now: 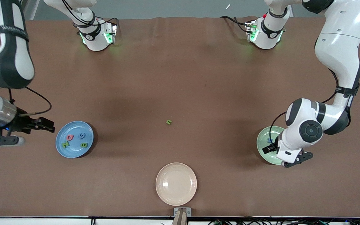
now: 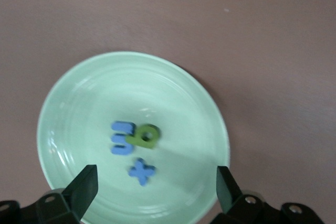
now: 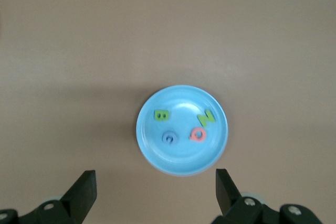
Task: Sort uppercase to blue plate, lowercase to green plate
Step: 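Retract the right gripper while the left gripper reaches the green u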
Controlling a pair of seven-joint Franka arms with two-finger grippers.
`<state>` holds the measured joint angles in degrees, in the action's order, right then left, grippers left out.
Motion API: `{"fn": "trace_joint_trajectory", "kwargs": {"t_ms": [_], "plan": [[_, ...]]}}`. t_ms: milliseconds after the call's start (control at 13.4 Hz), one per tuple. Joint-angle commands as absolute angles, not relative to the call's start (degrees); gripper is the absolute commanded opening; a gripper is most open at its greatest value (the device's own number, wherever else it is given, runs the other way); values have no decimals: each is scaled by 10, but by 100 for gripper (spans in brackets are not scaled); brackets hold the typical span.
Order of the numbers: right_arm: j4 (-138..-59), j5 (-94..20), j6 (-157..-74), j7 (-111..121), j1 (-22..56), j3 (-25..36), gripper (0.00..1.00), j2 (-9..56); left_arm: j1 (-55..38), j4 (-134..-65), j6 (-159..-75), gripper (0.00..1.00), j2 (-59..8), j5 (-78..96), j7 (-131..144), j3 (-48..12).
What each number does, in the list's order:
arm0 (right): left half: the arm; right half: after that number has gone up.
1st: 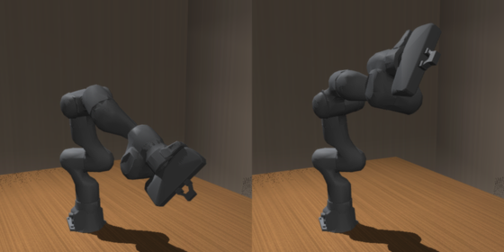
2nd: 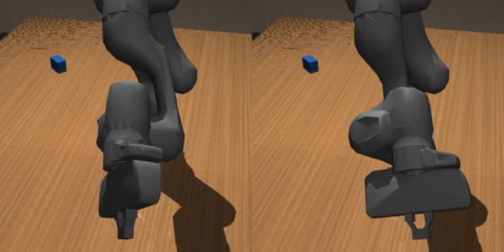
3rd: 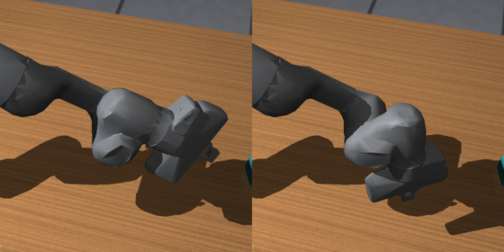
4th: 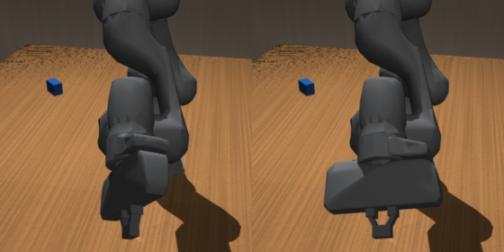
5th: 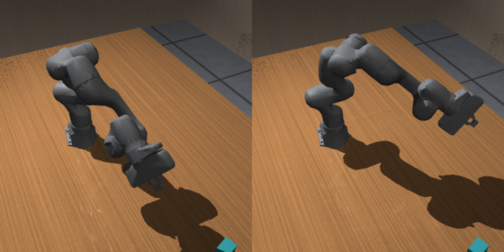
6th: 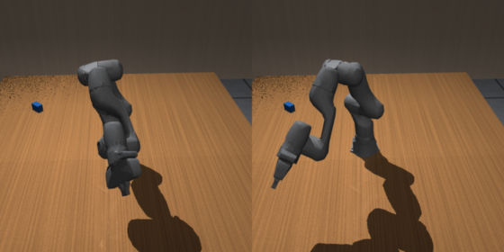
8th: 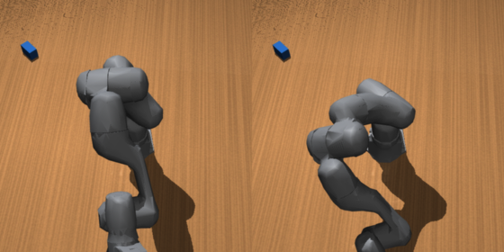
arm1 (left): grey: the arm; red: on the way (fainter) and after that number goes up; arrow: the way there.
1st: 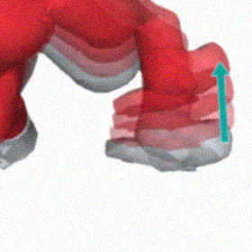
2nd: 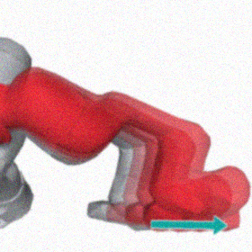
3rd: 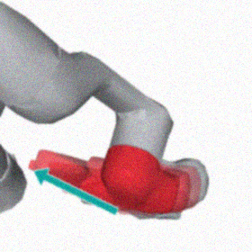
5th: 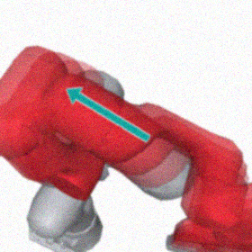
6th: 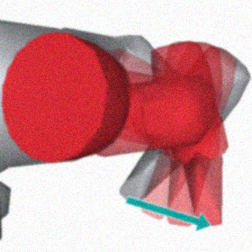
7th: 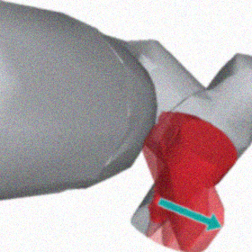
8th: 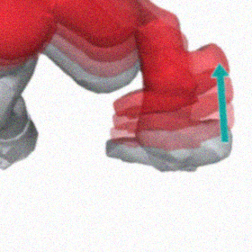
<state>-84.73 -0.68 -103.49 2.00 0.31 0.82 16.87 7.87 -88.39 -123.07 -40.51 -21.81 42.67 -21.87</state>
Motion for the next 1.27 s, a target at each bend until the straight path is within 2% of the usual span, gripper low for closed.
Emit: {"fn": "trace_joint_trajectory", "kwargs": {"t_ms": [0, 149, 373, 522, 596, 820, 1193], "plan": [[-775, 4, -956, -16, 4, 11, 100, 166, 77, -903, -1224, 99, -389, -216, 479, -262], [-761, -3, -952, -39, 4, 11, 100, 157, 49, -901, -1224, 99, -393, -218, 540, -282], [-760, 1, -912, -80, 2, 12, 100, 115, -26, -889, -1230, 97, -403, -222, 632, -282], [-776, 2, -916, -86, -3, 11, 100, 98, -72, -868, -1230, 93, -422, -220, 694, -282], [-791, 3, -930, -86, -3, 11, 100, 86, -98, -854, -1230, 92, -432, -217, 720, -280], [-902, 2, -1020, -85, -4, 11, 100, 21, -164, -805, -1232, 89, -472, -217, 804, -278], [-919, 1, -1021, -77, -5, 11, 100, 6, -228, -767, -1271, 76, -511, -216, 924, -265]]}}
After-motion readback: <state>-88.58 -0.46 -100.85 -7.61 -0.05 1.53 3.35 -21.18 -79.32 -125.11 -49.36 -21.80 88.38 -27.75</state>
